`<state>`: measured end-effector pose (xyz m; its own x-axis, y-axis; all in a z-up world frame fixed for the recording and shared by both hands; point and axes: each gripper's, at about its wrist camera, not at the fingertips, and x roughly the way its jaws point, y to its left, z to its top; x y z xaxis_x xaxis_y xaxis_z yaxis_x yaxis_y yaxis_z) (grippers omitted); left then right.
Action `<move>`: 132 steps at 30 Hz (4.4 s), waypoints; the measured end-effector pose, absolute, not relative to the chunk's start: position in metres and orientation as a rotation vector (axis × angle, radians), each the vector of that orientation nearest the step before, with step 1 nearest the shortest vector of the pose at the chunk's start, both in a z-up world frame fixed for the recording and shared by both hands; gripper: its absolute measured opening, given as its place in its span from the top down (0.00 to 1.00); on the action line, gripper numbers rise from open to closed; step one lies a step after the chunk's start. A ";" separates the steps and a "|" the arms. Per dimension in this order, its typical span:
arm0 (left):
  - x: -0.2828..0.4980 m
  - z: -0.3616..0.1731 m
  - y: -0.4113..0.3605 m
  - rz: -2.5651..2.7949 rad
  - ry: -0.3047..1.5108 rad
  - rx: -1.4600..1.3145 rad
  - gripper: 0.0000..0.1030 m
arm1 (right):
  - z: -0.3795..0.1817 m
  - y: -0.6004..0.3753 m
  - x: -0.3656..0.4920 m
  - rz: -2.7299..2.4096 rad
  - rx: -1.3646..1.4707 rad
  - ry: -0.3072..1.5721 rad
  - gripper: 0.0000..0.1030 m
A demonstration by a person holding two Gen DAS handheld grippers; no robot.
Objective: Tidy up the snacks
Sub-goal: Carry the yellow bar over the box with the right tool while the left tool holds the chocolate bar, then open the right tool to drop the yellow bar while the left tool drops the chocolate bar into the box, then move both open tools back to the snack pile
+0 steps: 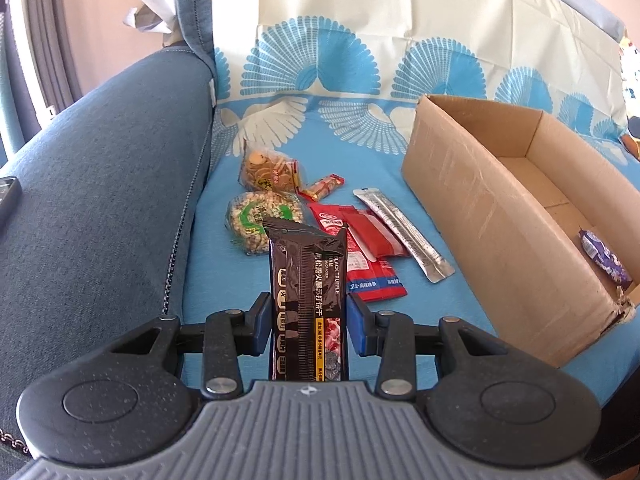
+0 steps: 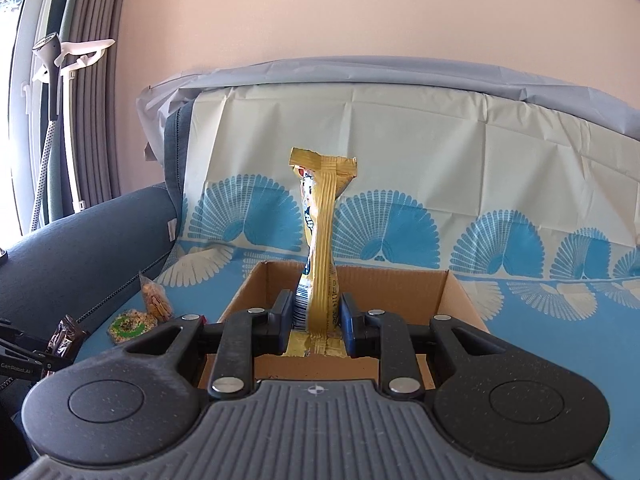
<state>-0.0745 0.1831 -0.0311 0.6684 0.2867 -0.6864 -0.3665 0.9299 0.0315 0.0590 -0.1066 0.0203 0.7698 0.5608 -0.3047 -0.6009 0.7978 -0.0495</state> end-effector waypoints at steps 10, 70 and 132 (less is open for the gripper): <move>-0.079 -0.022 0.188 0.391 0.751 -0.200 0.58 | 0.019 -0.108 0.062 0.621 -0.152 0.284 0.75; -0.004 0.068 0.080 0.256 0.432 -0.132 0.35 | 0.009 -0.105 0.075 0.510 -0.118 0.309 0.43; -0.054 -0.006 0.237 0.233 0.585 -0.500 0.63 | -0.118 0.123 0.021 0.540 -0.495 0.432 0.63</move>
<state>-0.0543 0.2370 -0.0057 0.8121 0.0701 -0.5793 -0.3471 0.8560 -0.3830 0.0213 0.1225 -0.1183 0.7752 0.3762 -0.5074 -0.5775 0.7476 -0.3280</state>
